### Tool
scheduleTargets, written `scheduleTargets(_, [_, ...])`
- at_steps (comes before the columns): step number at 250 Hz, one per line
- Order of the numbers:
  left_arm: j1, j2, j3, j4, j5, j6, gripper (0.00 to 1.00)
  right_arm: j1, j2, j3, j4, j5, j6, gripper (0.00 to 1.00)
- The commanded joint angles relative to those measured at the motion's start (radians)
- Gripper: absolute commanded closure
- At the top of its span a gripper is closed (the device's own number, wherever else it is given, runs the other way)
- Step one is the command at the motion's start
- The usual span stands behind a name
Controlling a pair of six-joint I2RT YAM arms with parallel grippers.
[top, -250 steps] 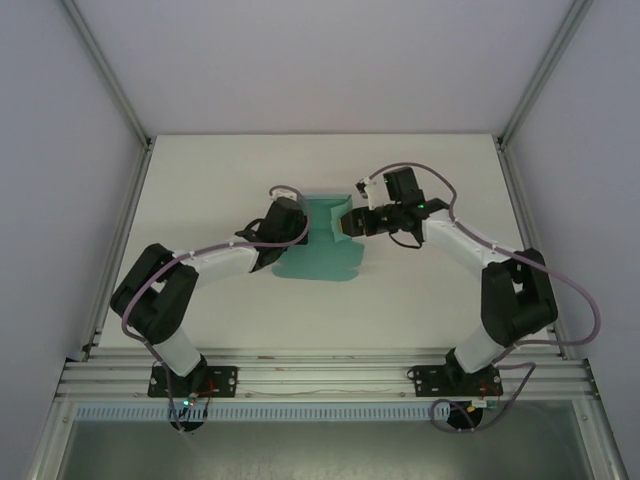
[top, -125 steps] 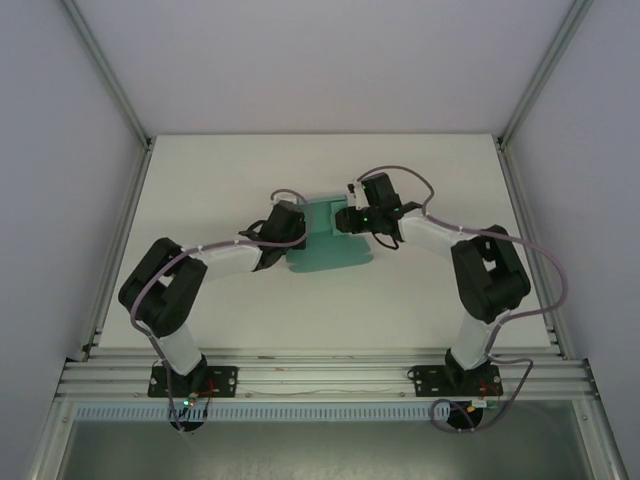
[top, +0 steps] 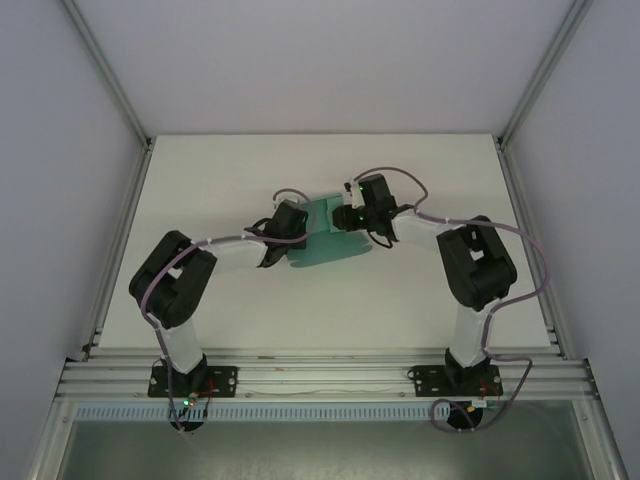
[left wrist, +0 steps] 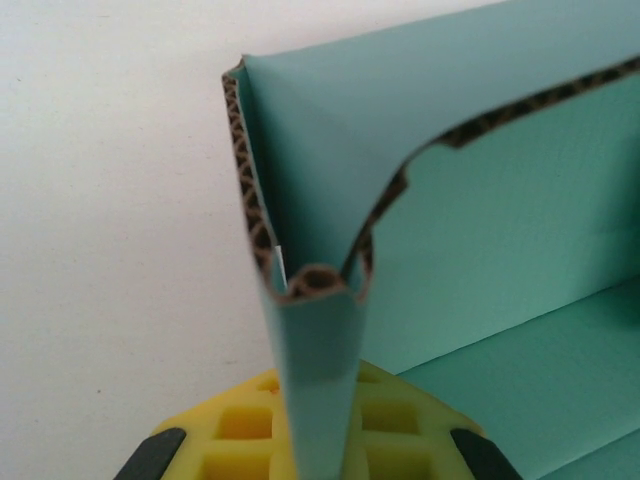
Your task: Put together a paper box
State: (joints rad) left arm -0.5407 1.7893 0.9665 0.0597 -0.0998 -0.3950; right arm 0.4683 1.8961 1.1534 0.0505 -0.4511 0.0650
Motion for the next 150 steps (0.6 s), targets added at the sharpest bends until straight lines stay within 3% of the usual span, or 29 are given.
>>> scheduleTargets(1, [-0.043,0.002,0.036,0.011,0.102,0.05,1.0,0.001,0.086,0.009,-0.029,0.1,0.006,0.75])
scheduleTargets(41, [-0.044,-0.012,0.032,0.002,0.072,0.053,1.0,0.006,0.078,0.009,-0.103,0.277,0.032,0.81])
scheduleTargets(80, [-0.045,-0.015,0.031,-0.008,0.053,0.051,1.0,0.021,0.057,0.0,-0.19,0.481,0.06,0.96])
scheduleTargets(119, [-0.048,-0.016,0.032,-0.017,0.034,0.049,1.0,0.057,0.079,0.067,-0.369,0.755,0.129,0.98])
scheduleTargets(150, [-0.052,-0.018,0.031,-0.019,0.03,0.05,1.0,0.071,0.107,0.092,-0.4,0.843,0.187,1.0])
